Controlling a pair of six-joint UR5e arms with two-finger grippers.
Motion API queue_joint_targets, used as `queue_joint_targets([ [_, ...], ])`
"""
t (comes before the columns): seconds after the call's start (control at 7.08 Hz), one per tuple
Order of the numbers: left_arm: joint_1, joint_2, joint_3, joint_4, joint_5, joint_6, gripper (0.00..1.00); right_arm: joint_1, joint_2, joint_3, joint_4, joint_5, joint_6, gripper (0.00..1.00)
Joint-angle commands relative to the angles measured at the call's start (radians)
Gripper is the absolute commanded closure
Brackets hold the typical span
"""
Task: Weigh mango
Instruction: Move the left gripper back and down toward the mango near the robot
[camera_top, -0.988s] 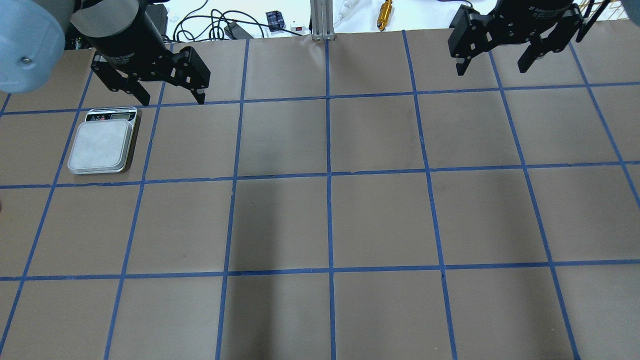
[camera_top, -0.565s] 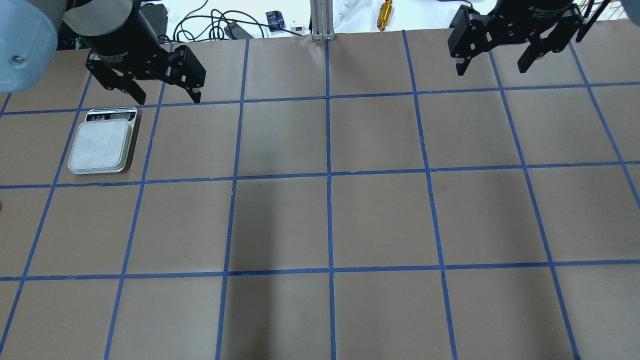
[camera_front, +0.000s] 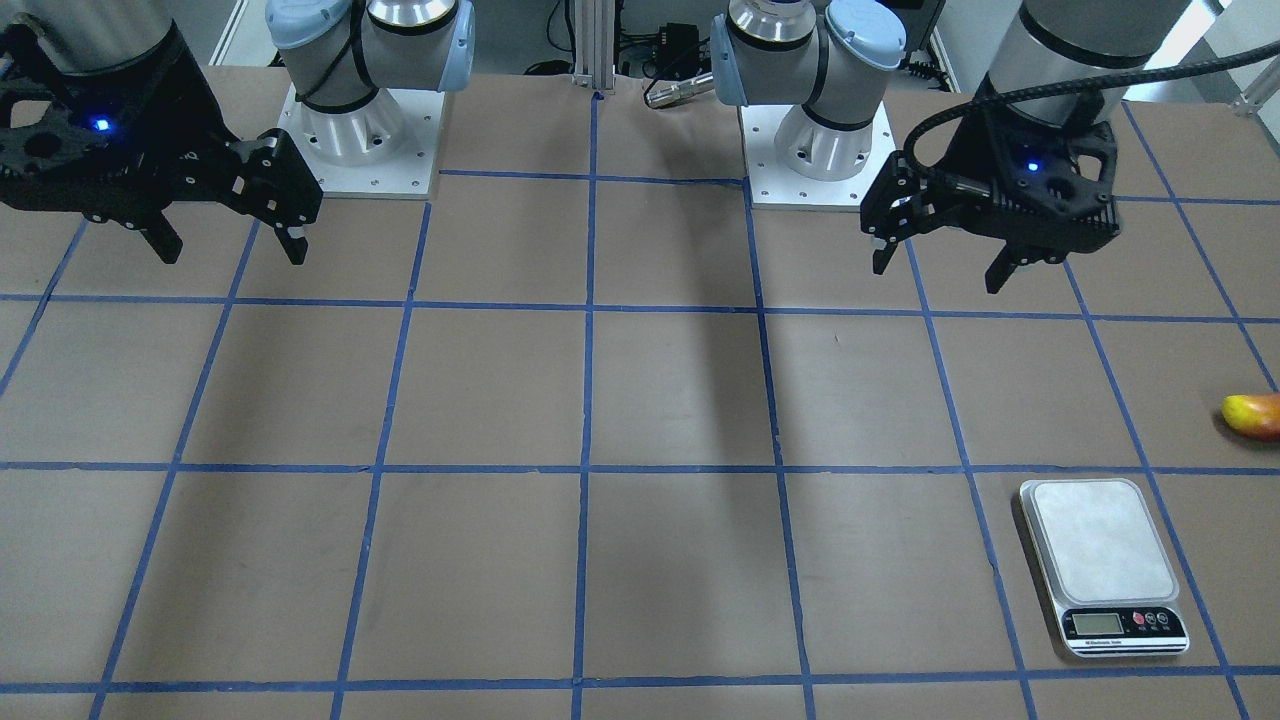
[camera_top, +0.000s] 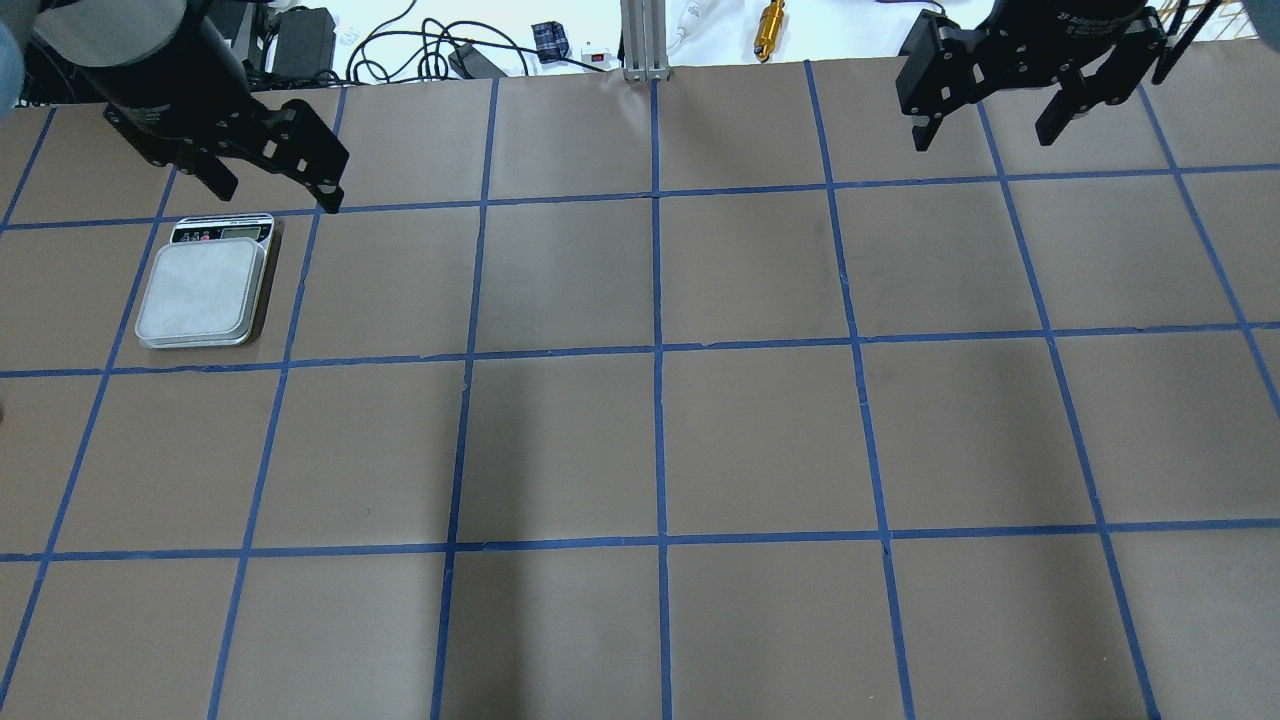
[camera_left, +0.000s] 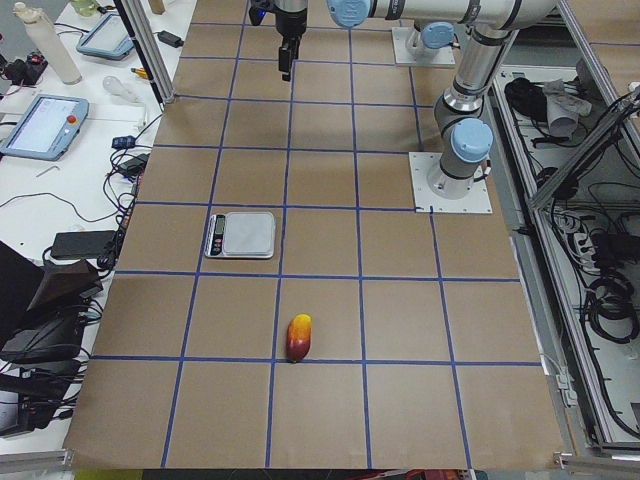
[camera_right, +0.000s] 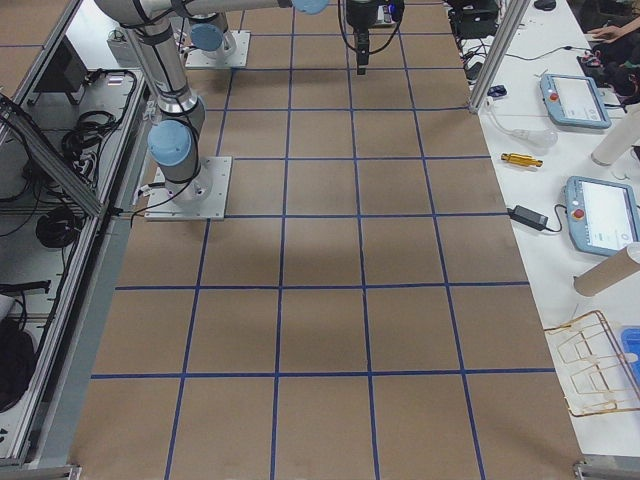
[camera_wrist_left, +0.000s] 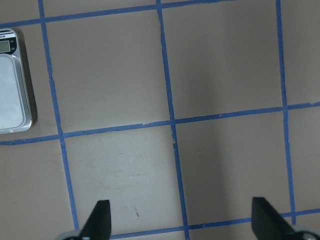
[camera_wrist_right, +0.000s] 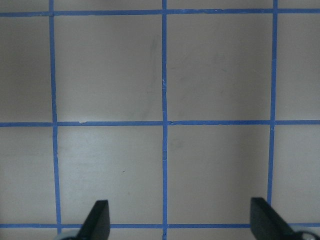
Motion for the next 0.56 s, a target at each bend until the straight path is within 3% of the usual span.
queue_joint_targets([
  [0.0,0.137,0.01,0.009,-0.021,0.001,0.398,0.0,0.0,0.001,0.0,0.0,0.0,0.0,0.0],
  [0.42,0.439,-0.025,0.031,-0.02,0.03,0.975,0.0,-0.002,0.001,0.0,0.0,0.0,0.0,0.0],
])
